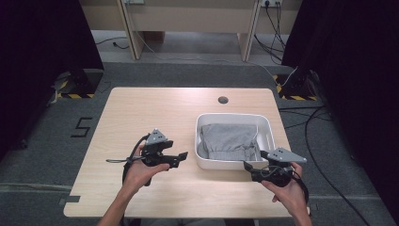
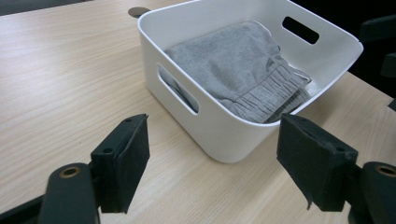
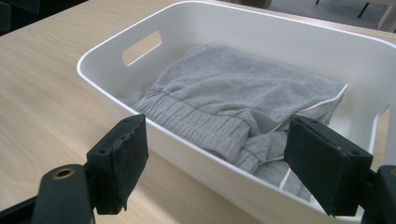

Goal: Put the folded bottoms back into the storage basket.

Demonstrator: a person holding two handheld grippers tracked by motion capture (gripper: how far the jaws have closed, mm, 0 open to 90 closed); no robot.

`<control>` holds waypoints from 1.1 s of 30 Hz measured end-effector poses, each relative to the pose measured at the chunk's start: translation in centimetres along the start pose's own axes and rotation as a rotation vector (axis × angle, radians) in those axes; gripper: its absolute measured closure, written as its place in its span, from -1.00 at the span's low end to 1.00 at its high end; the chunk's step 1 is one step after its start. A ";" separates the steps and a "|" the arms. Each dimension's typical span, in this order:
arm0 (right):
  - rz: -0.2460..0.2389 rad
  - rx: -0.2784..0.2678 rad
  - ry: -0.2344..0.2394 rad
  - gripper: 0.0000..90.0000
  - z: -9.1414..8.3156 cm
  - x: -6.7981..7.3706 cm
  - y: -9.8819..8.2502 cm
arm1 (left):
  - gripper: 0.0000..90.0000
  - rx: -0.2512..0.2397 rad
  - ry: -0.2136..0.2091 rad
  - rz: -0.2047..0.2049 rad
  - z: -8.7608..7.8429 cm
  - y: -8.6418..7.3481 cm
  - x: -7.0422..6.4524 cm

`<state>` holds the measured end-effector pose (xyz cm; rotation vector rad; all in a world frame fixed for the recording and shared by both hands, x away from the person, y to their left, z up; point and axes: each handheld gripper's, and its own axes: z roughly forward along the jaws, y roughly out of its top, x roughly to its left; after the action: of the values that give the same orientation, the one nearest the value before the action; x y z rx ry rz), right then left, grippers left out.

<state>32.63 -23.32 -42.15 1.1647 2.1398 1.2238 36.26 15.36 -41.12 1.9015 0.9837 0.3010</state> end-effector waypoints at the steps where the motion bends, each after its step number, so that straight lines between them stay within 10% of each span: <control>1: -0.004 -0.004 -0.001 -0.50 -0.1 0.0 -0.1 | -0.46 0.001 0.001 0.001 -0.1 -0.2 0.1; 33: -0.021 0.009 0.018 -0.48 -1.4 1.4 -3.3 | -0.46 -0.007 0.076 -0.015 -1.5 -5.9 1.9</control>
<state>29.38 -23.72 -44.15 1.1367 2.1676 1.2215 33.67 19.07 -45.60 1.8873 1.0460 0.3696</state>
